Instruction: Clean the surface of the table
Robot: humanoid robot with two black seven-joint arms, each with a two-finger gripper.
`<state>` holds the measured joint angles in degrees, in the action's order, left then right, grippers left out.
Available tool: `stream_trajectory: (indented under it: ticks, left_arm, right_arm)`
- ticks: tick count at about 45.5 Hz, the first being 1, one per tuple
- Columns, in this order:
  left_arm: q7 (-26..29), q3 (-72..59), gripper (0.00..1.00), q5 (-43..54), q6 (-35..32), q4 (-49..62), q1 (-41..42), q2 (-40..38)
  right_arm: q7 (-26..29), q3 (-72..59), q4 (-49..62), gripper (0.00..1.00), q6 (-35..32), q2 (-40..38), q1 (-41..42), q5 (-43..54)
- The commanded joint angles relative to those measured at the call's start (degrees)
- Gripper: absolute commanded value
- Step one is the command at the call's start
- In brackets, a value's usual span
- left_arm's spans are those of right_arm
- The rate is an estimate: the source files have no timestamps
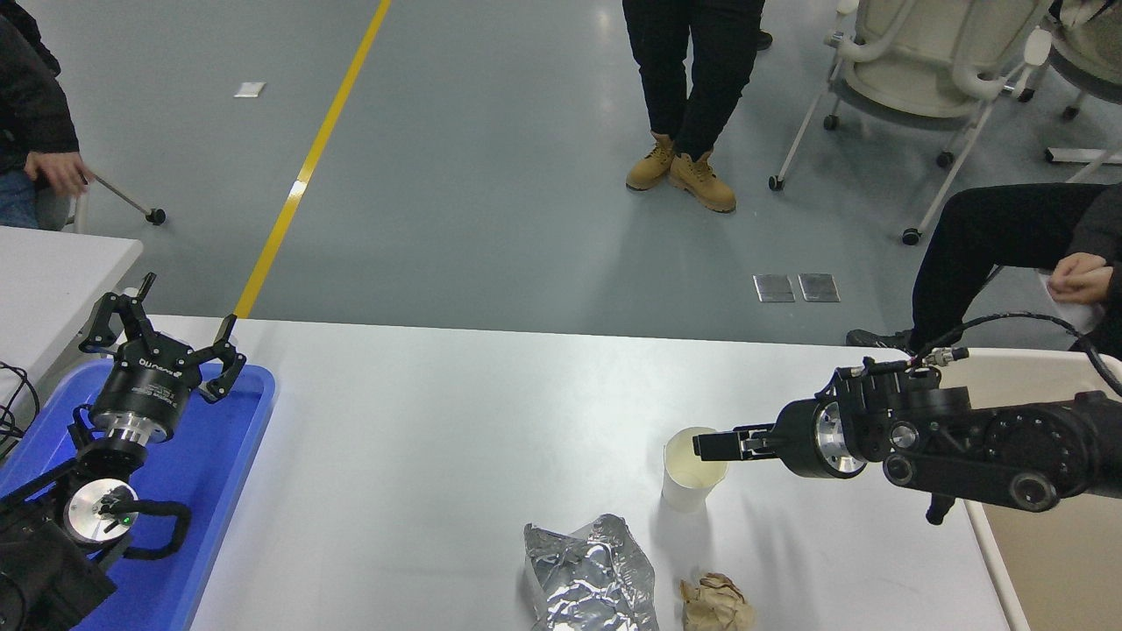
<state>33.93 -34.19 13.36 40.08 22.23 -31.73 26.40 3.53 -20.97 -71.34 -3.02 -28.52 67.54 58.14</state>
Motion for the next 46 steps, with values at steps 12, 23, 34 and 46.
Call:
stream_trajectory:
  ticks: [12,23,34,46]
  left_arm:
    - [0.0,0.0,1.00,0.0,0.0,0.0,0.0,0.0]
    - [0.0,0.0,1.00,0.0,0.0,0.0,0.0,0.0]
    - [0.0,0.0,1.00,0.0,0.0,0.0,0.0,0.0]
    - [0.0,0.0,1.00,0.0,0.0,0.0,0.0,0.0]
  right_arm:
    - [1.7,0.0,6.1,1.00,-0.9,5.7,-4.2,-0.3]
    - [1.7,0.1,7.6,0.66,-1.0,6.1,-4.0,-0.3]
    - [2.3,0.1,7.4,0.00,-5.3,5.5,-2.4,-0.6]
    - [2.5,0.1,5.2,0.00,-6.4,4.4,0.5,-3.8]
